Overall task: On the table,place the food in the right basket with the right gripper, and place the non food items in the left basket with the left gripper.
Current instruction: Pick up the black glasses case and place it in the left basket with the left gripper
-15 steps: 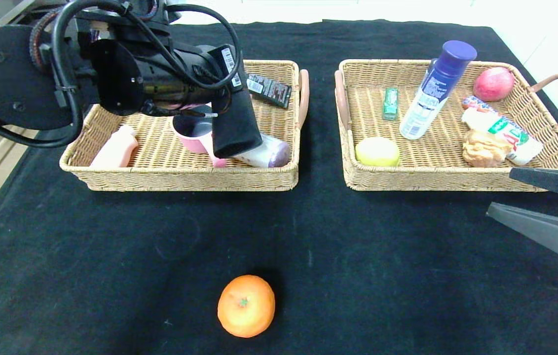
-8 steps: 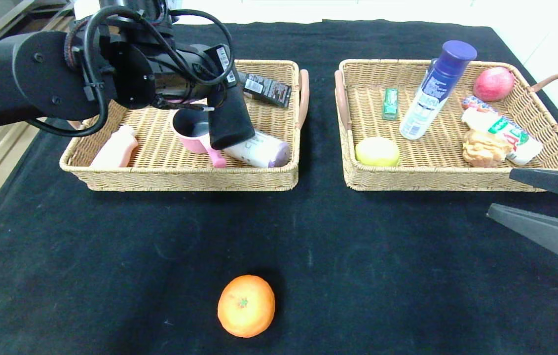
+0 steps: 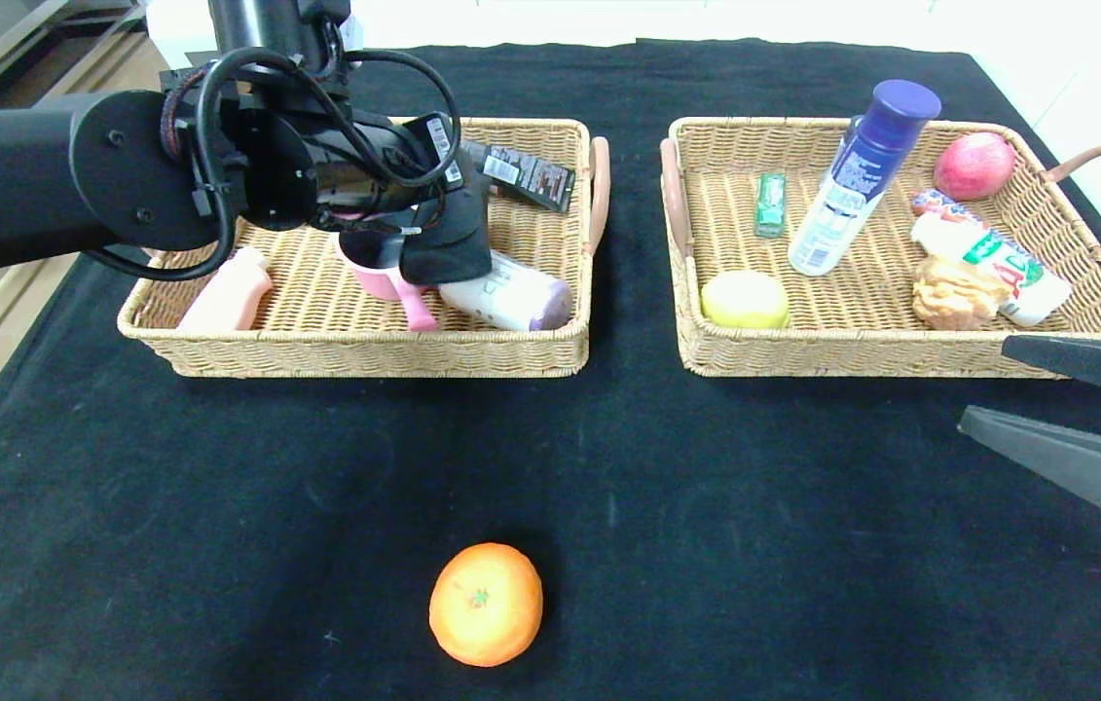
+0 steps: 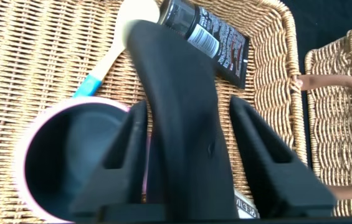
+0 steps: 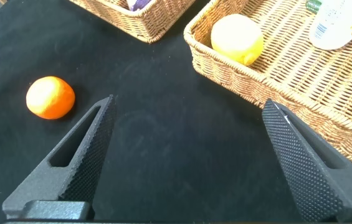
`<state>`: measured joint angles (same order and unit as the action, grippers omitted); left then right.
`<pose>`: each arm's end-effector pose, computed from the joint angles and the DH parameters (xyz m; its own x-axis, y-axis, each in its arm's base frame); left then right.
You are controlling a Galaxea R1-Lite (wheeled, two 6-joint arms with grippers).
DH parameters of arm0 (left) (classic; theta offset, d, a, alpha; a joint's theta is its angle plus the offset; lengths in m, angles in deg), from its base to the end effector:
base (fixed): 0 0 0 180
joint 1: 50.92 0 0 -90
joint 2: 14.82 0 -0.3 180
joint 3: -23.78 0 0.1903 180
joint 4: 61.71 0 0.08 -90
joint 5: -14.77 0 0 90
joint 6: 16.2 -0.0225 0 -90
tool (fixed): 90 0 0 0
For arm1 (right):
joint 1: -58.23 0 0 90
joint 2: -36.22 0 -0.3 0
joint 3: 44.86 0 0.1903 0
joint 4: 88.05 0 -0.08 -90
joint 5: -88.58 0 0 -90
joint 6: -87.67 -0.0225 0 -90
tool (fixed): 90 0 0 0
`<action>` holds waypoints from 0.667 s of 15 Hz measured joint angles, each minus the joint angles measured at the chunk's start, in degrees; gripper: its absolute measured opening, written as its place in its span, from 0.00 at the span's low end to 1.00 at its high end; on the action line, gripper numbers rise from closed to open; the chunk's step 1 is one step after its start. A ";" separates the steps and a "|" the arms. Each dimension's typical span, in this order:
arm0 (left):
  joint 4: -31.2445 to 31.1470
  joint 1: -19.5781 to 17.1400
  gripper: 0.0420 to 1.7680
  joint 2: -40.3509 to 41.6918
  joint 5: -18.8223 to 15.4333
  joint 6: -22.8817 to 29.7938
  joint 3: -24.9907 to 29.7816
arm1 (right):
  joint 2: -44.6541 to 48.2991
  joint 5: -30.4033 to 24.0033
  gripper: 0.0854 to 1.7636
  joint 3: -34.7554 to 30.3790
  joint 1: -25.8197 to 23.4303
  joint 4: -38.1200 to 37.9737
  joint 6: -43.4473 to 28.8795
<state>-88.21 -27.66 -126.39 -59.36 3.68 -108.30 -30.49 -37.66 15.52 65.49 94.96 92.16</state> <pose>0.3604 -0.1482 0.3351 0.9869 -0.1265 -0.1004 0.0896 0.9461 -0.3114 0.1655 0.0345 0.2489 0.7240 0.6882 -0.0467 -0.6898 0.7227 -0.0440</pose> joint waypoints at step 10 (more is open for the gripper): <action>-2.84 0.59 0.85 1.76 0.24 0.00 1.63 | 0.04 0.00 0.97 -0.05 0.01 0.00 0.02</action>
<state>-91.05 -27.07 -124.63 -59.11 3.68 -106.67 -30.45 -37.66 15.47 65.51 94.96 92.18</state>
